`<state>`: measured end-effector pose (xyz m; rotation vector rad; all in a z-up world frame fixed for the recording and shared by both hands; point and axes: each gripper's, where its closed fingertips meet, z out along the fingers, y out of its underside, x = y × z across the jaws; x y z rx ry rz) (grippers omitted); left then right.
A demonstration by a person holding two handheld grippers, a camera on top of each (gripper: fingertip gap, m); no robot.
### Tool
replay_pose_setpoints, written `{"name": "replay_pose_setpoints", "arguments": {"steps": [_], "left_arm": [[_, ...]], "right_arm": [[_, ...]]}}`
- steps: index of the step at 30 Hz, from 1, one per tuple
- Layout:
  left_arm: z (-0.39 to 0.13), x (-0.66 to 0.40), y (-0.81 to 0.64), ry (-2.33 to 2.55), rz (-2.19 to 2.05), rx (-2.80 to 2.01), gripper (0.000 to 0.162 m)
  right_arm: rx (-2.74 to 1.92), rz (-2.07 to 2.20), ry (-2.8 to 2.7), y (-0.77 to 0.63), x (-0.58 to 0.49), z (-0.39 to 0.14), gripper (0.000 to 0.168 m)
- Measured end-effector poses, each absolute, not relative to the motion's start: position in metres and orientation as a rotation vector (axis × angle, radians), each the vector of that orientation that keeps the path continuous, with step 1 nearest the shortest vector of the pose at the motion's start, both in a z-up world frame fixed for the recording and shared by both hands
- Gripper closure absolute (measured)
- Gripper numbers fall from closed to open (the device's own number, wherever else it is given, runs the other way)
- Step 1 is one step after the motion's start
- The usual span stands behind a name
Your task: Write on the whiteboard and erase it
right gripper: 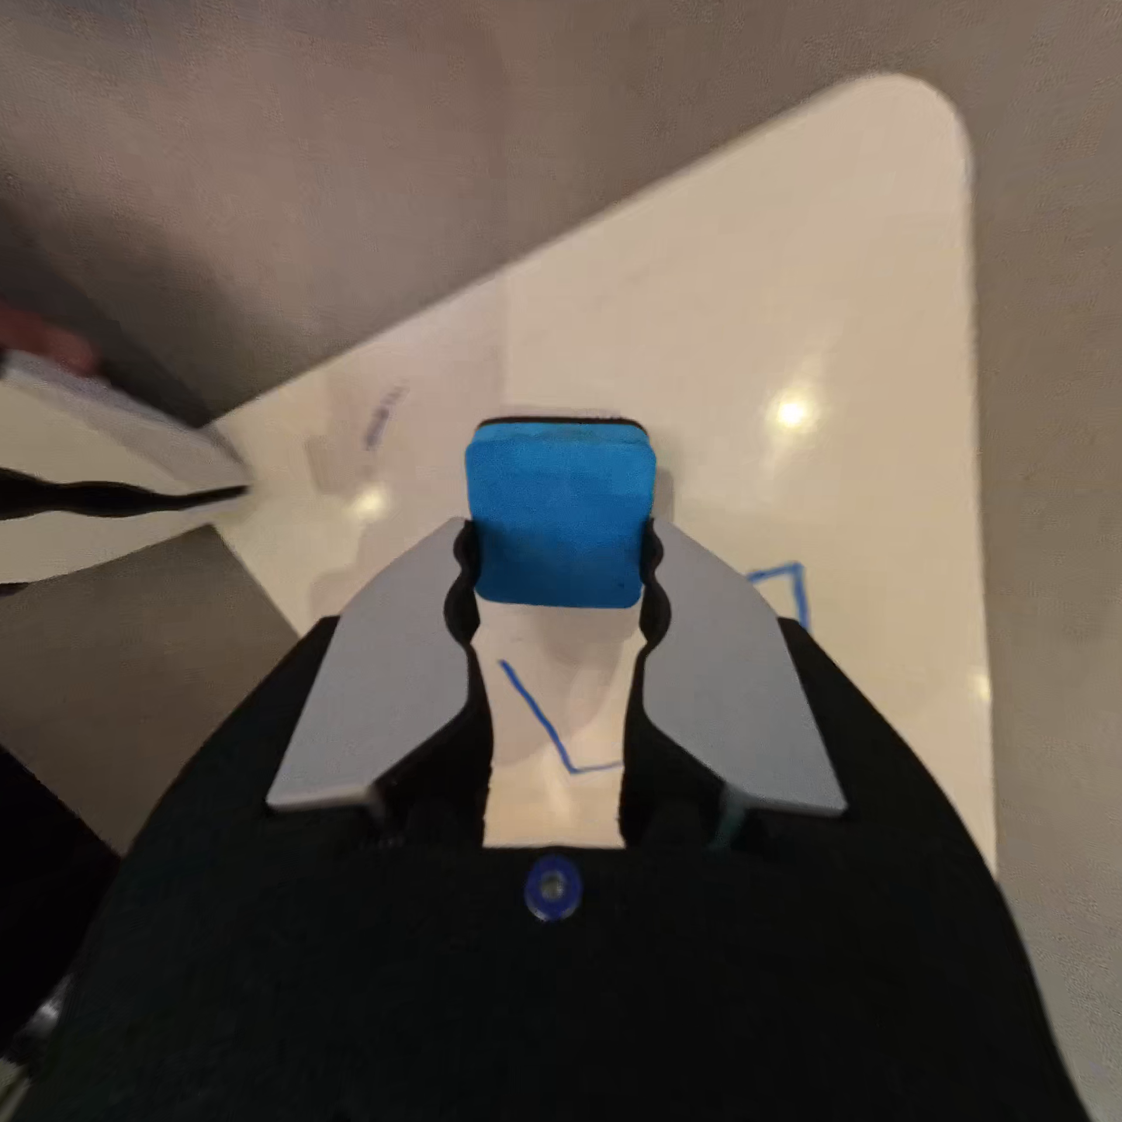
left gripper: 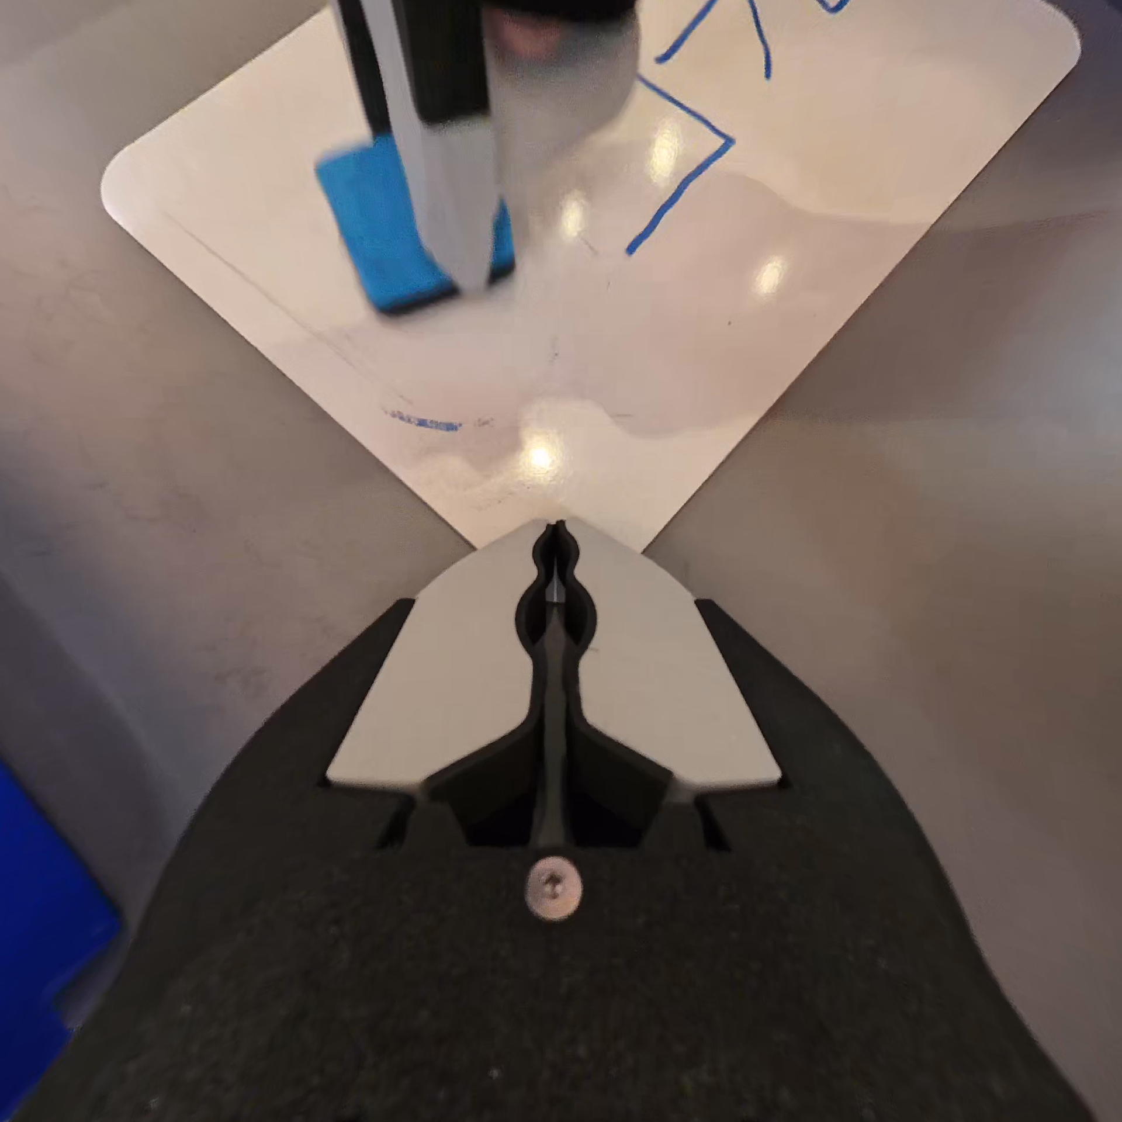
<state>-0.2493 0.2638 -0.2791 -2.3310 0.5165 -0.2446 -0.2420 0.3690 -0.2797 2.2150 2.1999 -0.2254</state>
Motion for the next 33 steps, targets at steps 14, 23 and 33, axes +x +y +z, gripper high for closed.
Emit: {"name": "replay_pose_setpoints", "arguments": {"steps": [14,23,33], "left_arm": [[-0.279,-0.249,0.265,0.541,-0.195,-2.319,0.162],[-0.279,-0.248,0.266,0.531,-0.2,-2.318,0.162],[-0.28,-0.248,0.269,0.546,-0.183,-2.329,0.162]], "right_arm": [[2.286,-0.211,2.152,0.378,-0.256,-0.28,0.118],[2.259,-0.077,2.148,0.372,-0.182,-0.28,0.117],[2.291,-0.075,2.161,0.353,-0.149,-0.28,0.117]]}}
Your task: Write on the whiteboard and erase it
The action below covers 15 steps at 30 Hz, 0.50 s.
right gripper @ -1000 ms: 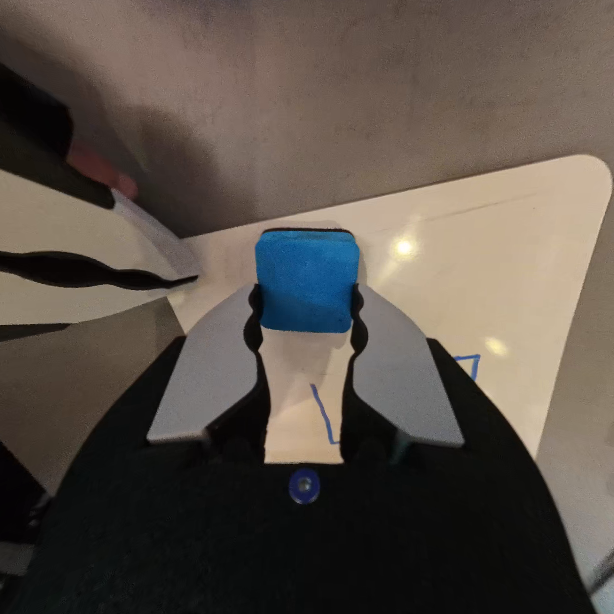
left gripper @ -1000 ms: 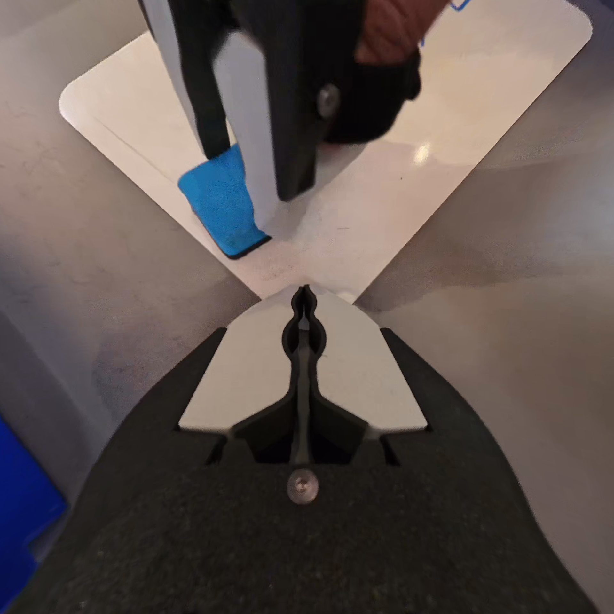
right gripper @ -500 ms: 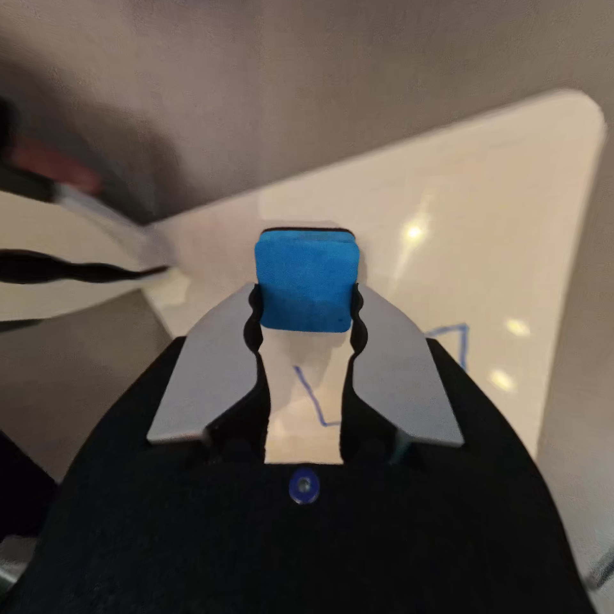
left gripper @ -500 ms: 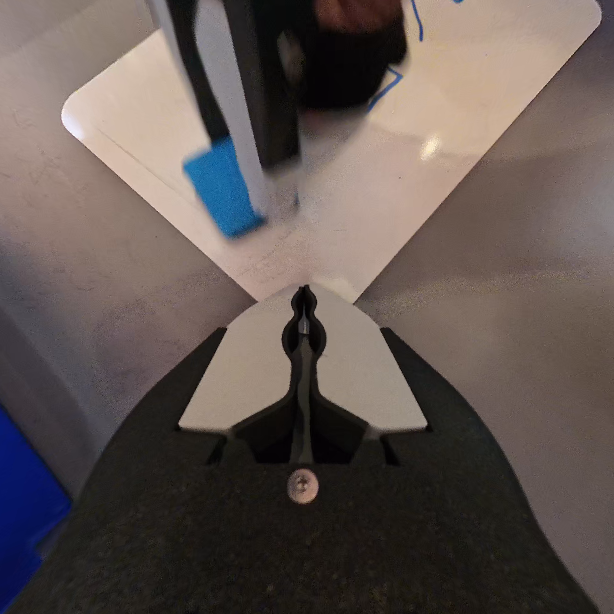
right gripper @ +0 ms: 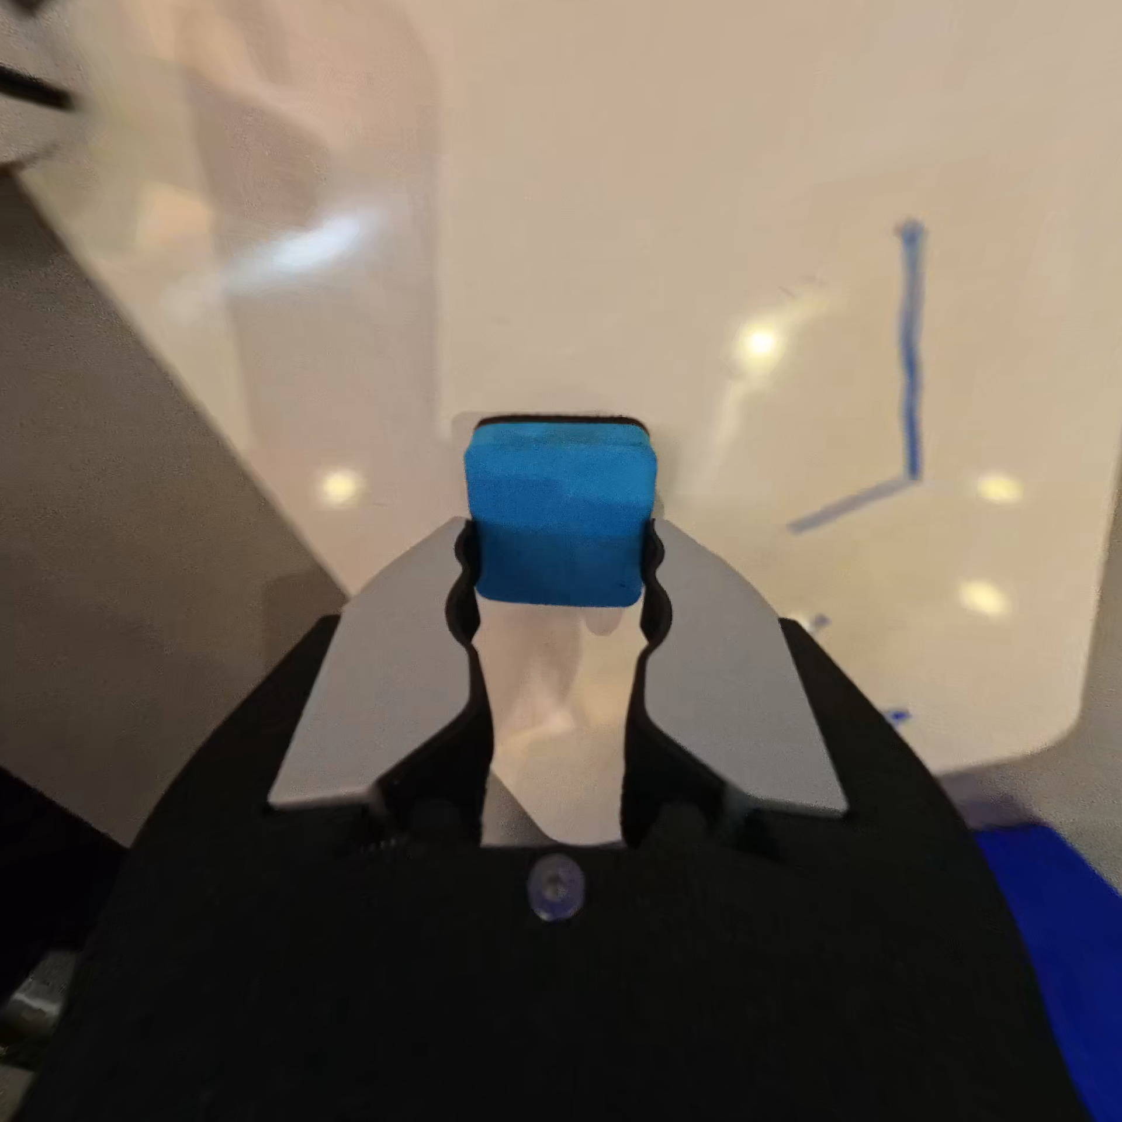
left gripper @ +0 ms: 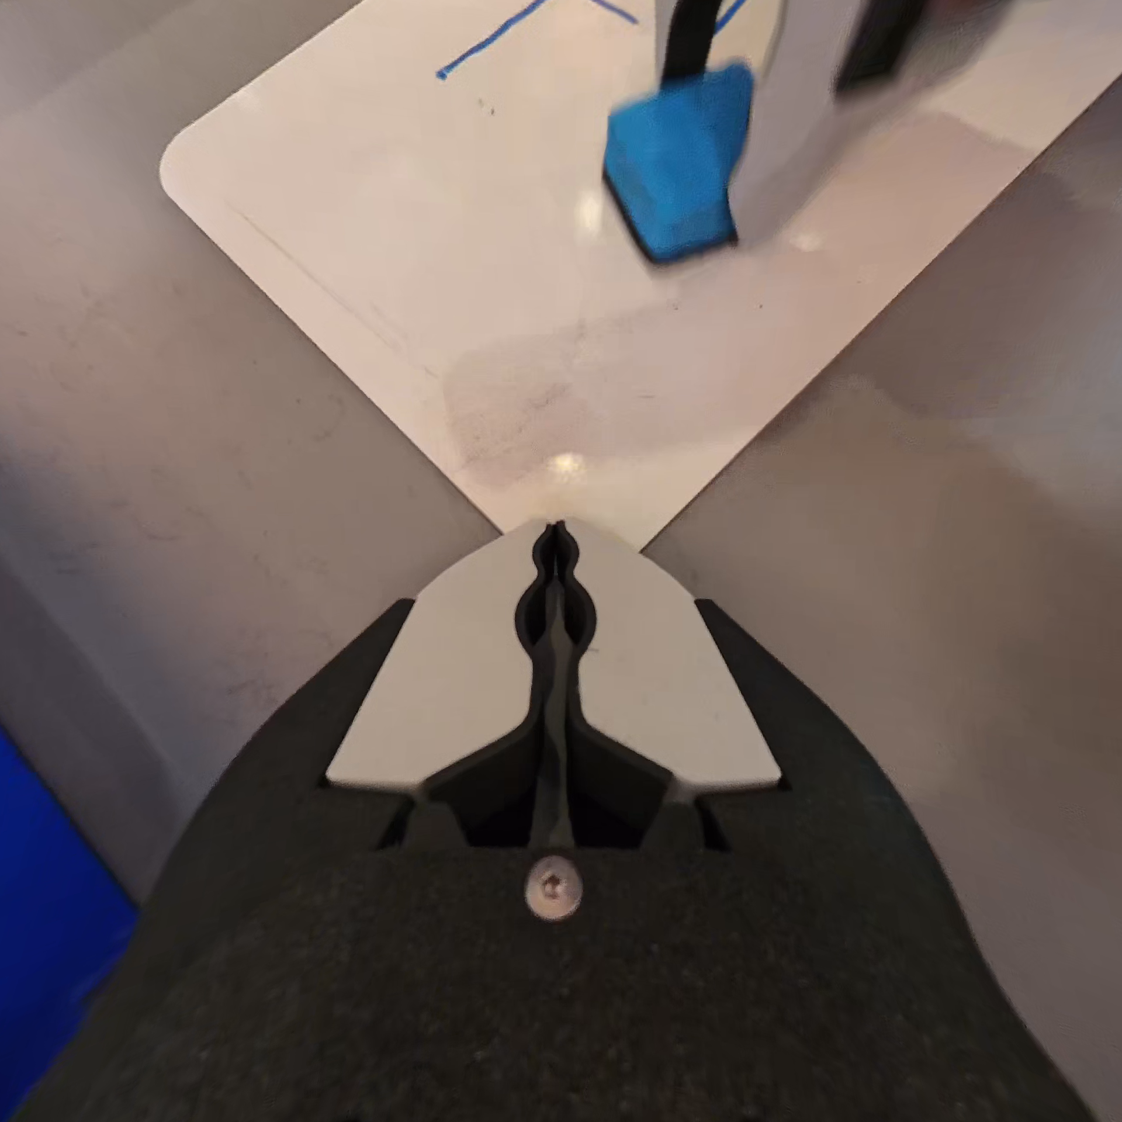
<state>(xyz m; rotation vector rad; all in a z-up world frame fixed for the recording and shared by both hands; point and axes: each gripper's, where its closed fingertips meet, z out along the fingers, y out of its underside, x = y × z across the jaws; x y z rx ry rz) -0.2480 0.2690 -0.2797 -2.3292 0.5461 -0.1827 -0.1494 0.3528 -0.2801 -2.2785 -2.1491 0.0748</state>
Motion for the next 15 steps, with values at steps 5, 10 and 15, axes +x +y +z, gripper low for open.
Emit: {"name": "replay_pose_setpoints", "arguments": {"steps": [5,10,15], "left_arm": [[-0.28,-0.249,0.273,0.554,-0.162,-2.325,0.162],[-0.28,-0.24,0.274,0.574,-0.211,-2.322,0.162],[-0.28,-0.238,0.271,0.569,-0.23,-2.334,0.162]], "right_arm": [[-2.505,0.058,-1.892,0.389,-0.119,-0.281,0.117],[-2.594,0.079,-1.775,0.408,-0.101,-0.28,0.117],[-2.336,0.065,-2.064,0.352,-0.137,-0.28,0.117]]}}
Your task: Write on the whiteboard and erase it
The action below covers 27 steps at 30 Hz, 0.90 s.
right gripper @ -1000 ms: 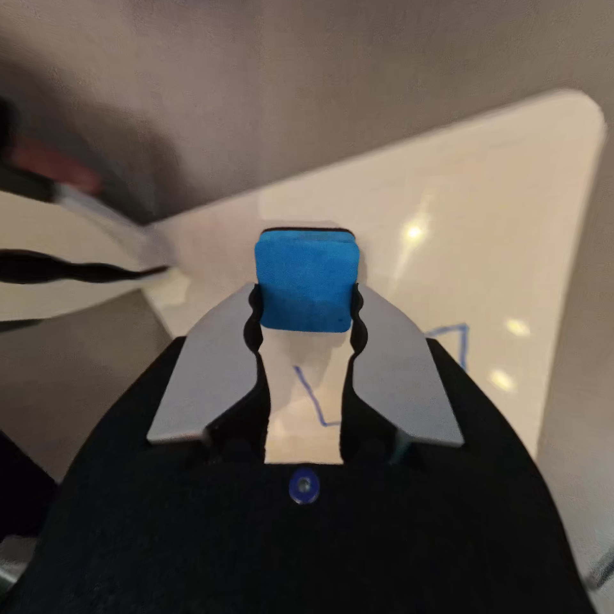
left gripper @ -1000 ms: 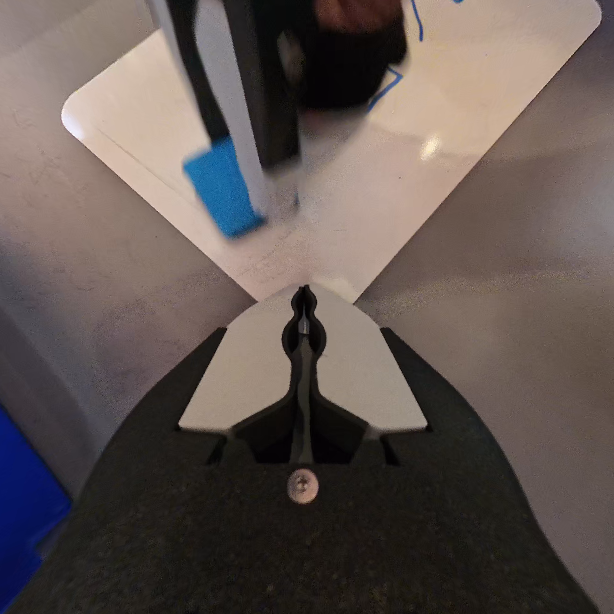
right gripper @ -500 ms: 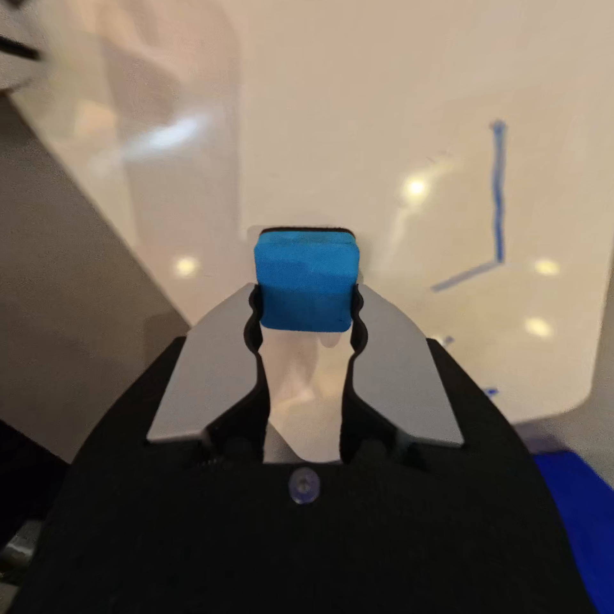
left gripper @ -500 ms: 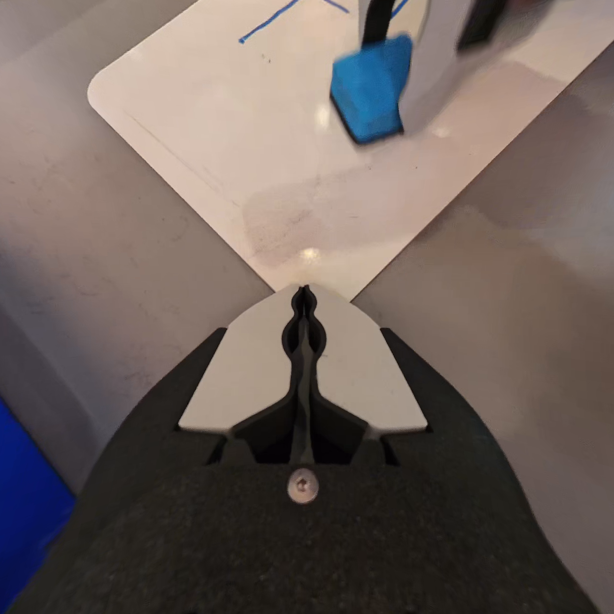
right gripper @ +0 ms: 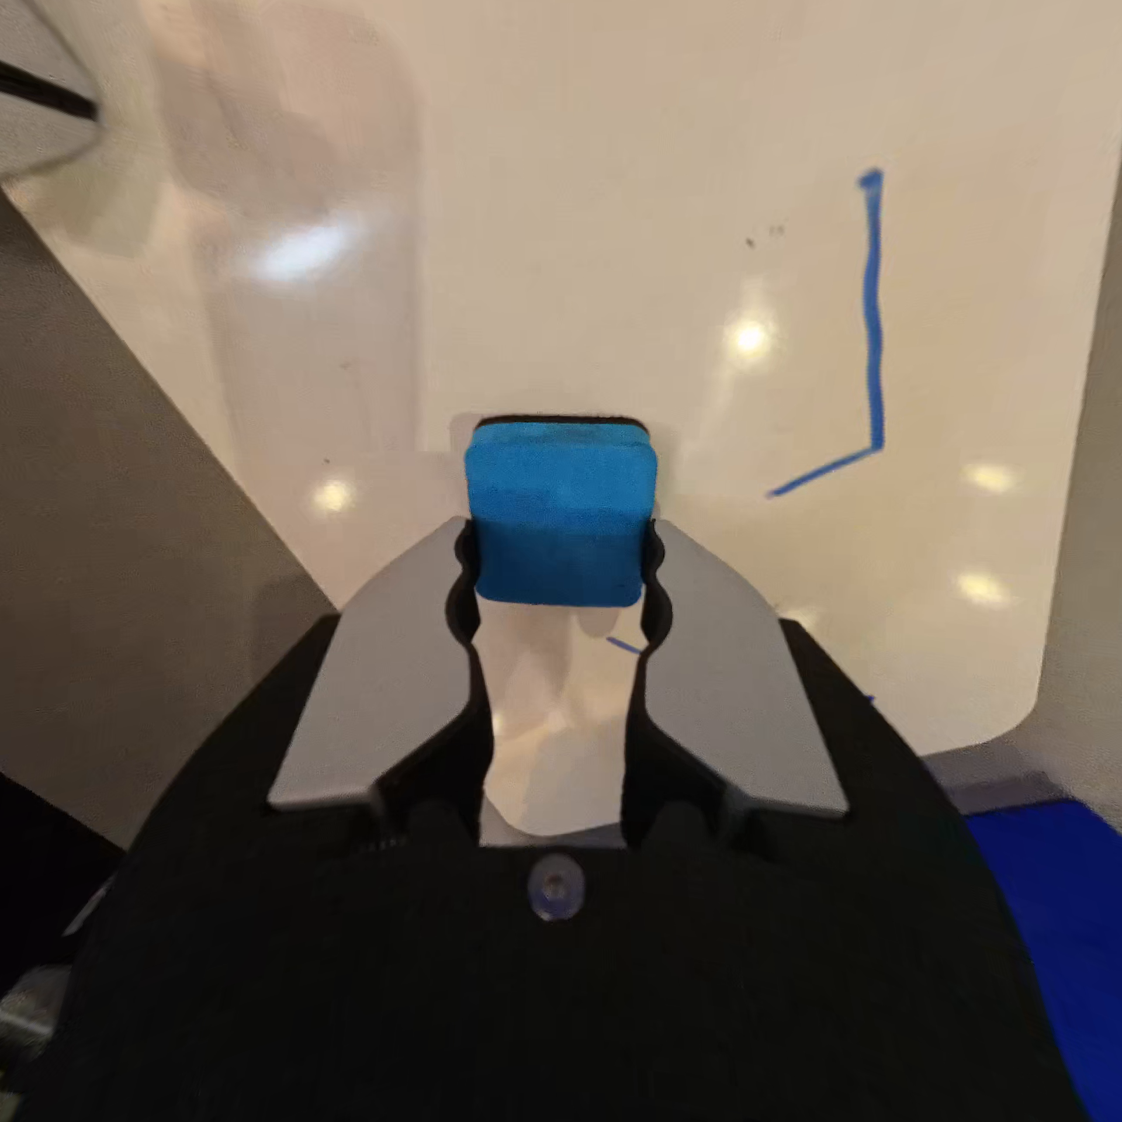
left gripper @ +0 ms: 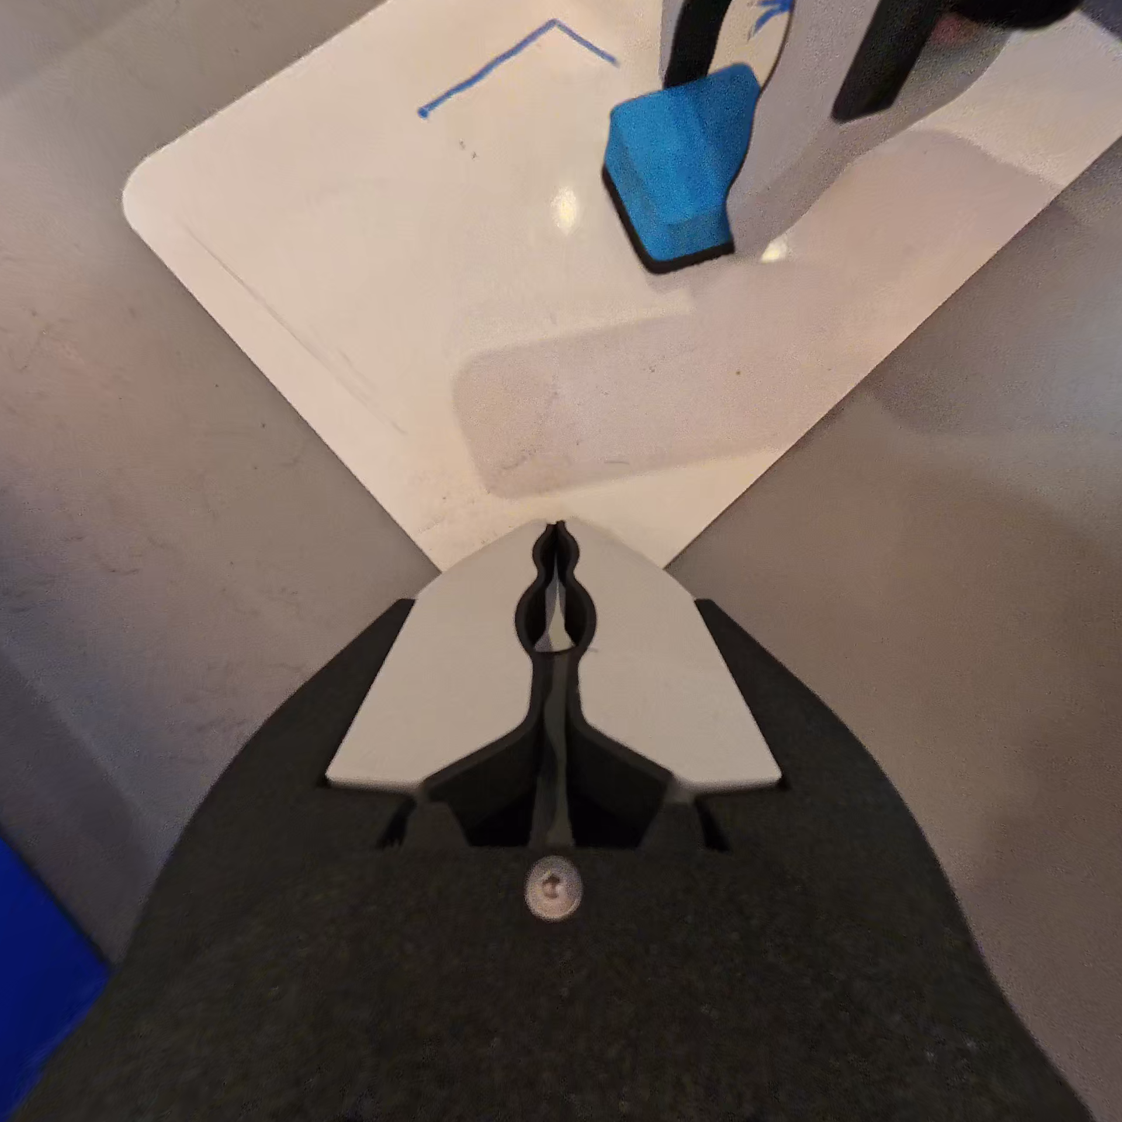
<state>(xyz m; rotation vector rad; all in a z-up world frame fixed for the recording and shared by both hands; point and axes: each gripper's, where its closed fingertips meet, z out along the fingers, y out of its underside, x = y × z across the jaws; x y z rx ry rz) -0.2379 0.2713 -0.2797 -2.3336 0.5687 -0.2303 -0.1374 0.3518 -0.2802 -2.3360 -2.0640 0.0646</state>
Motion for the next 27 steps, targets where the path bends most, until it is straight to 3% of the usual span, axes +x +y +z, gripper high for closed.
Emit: {"name": "replay_pose_setpoints", "arguments": {"steps": [4,8,12,15,19,24,27], "left_arm": [[-0.28,-0.241,0.268,0.566,-0.244,-2.326,0.162],[-0.28,-0.245,0.269,0.554,-0.243,-2.335,0.162],[-0.28,-0.246,0.273,0.558,-0.225,-2.331,0.162],[-0.28,-0.246,0.272,0.548,-0.246,-2.328,0.162],[-0.279,-0.246,0.272,0.554,-0.249,-2.32,0.162],[-0.279,-0.244,0.269,0.55,-0.264,-2.323,0.162],[-0.28,-0.244,0.267,0.555,-0.257,-2.325,0.162]], "right_arm": [[-2.697,0.035,-1.642,0.422,-0.08,-0.281,0.117],[-2.396,0.064,-2.003,0.381,-0.162,-0.281,0.117],[-2.655,0.045,-1.719,0.443,-0.164,-0.281,0.117],[-2.398,0.039,-2.021,0.4,-0.206,-0.281,0.117],[-2.648,0.063,-1.721,0.453,-0.186,-0.281,0.117],[-2.404,0.067,-1.997,0.407,-0.227,-0.281,0.117],[-2.669,-0.028,-1.674,0.468,-0.171,-0.28,0.117]]}}
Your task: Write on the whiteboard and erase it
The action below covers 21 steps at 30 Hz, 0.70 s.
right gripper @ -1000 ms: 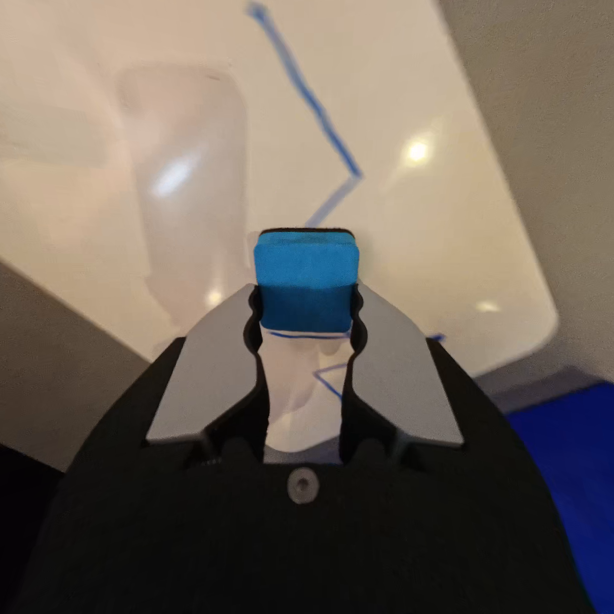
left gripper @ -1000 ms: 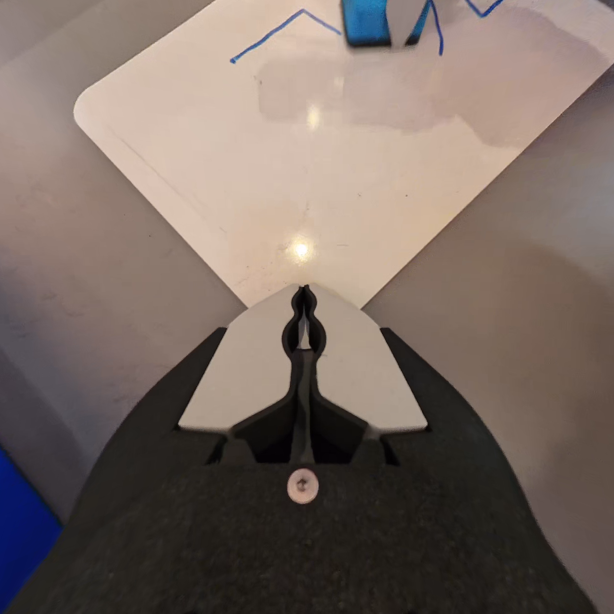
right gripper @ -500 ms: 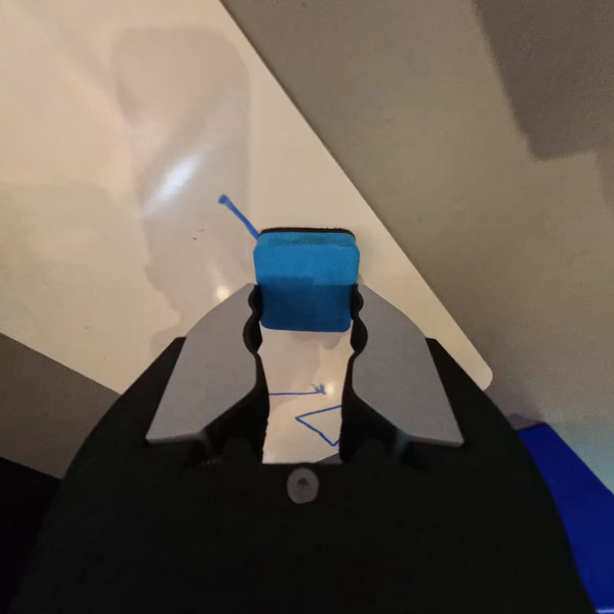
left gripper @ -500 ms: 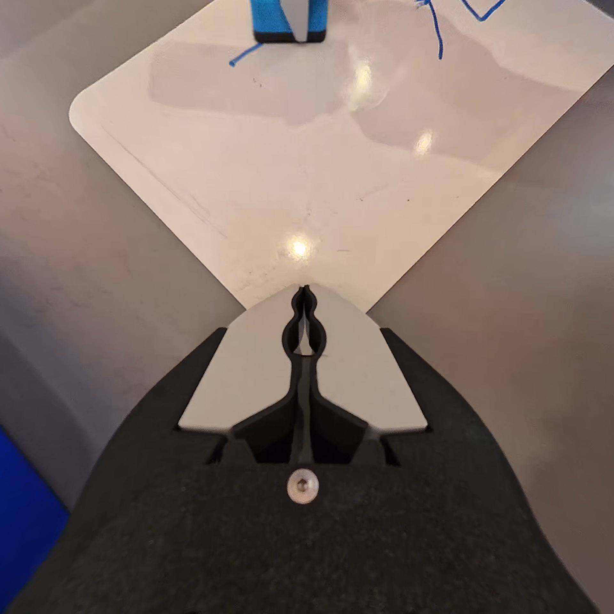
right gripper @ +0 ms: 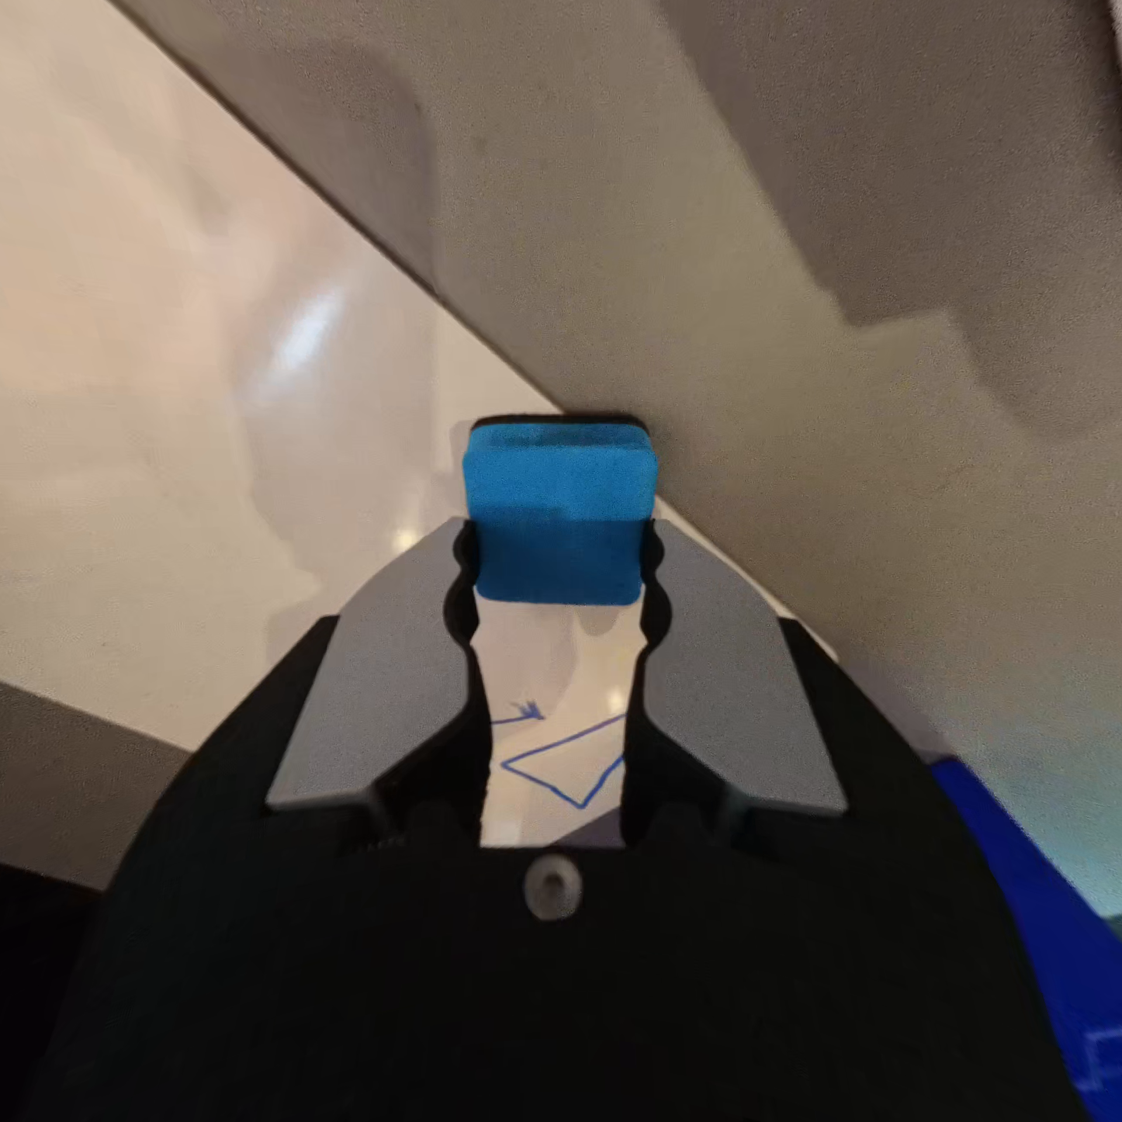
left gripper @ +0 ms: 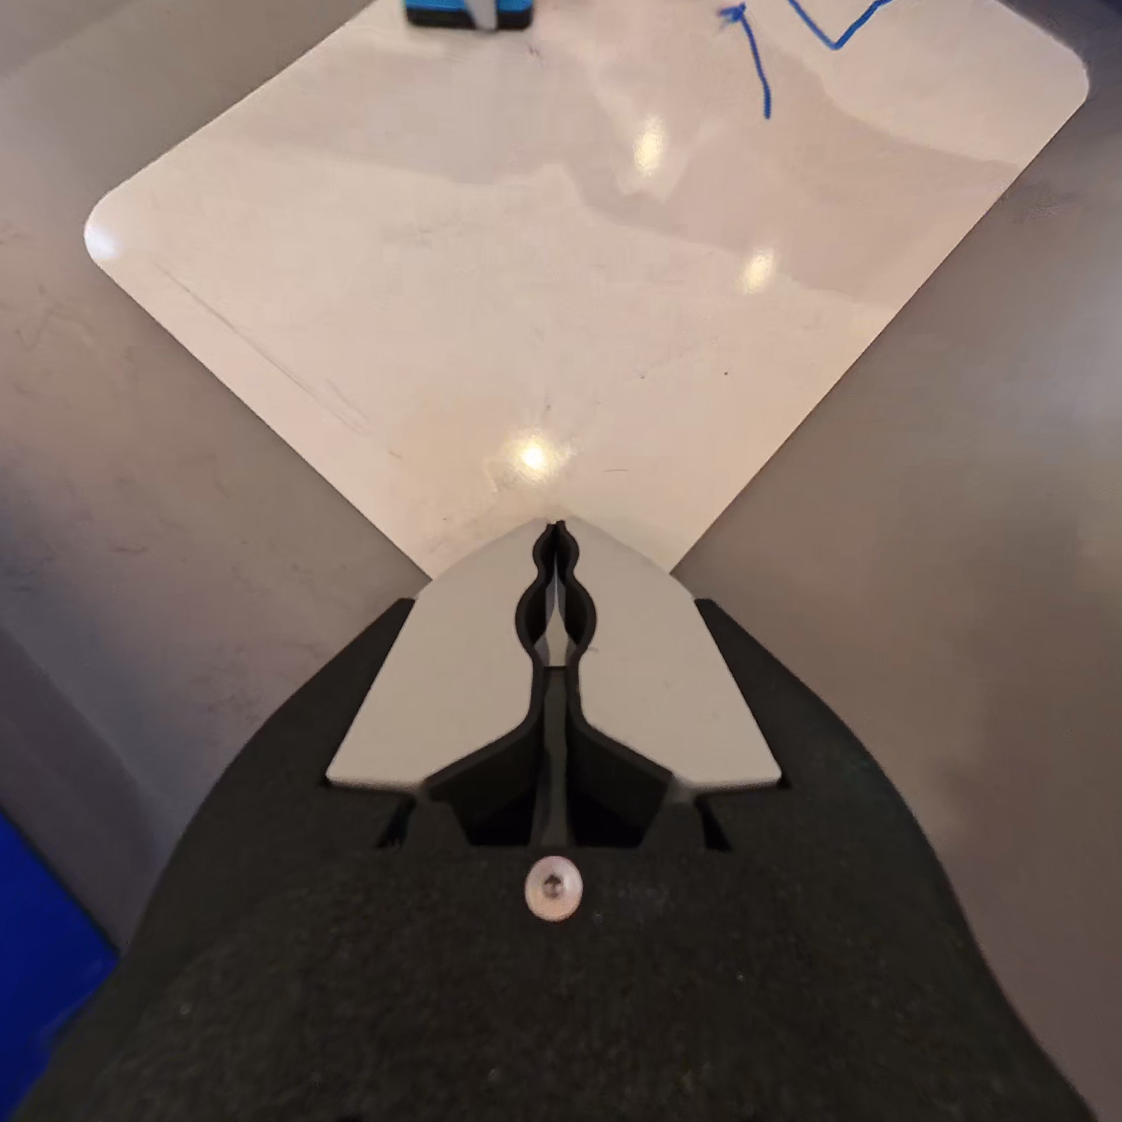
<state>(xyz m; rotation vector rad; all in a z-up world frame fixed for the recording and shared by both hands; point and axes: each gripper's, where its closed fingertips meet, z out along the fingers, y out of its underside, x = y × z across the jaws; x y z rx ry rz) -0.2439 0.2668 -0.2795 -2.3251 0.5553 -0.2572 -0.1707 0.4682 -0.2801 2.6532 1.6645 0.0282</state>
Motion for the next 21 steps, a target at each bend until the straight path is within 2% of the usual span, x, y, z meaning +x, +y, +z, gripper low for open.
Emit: {"name": "replay_pose_setpoints", "arguments": {"steps": [1,4,8,12,16,19,21], "left_arm": [[-0.28,-0.244,0.266,0.55,-0.259,-2.324,0.162],[-0.279,-0.243,0.265,0.547,-0.273,-2.326,0.162],[-0.28,-0.244,0.263,0.553,-0.262,-2.326,0.162],[-0.28,-0.242,0.264,0.558,-0.26,-2.328,0.162],[-0.28,-0.241,0.263,0.561,-0.257,-2.321,0.162],[-0.279,-0.242,0.262,0.554,-0.261,-2.325,0.162],[-0.279,-0.24,0.262,0.558,-0.27,-2.324,0.162]], "right_arm": [[2.661,0.006,1.637,0.464,-0.166,-0.28,0.117],[2.418,0.011,2.053,0.409,-0.181,-0.28,0.117],[2.729,0.014,1.553,0.472,-0.115,-0.279,0.117],[2.491,-0.026,1.989,0.403,-0.163,-0.278,0.117],[2.729,0.107,1.5,0.456,-0.07,-0.275,0.117],[2.595,0.043,1.796,0.409,-0.099,-0.277,0.117],[2.608,0.023,1.757,0.412,-0.09,-0.277,0.117]]}}
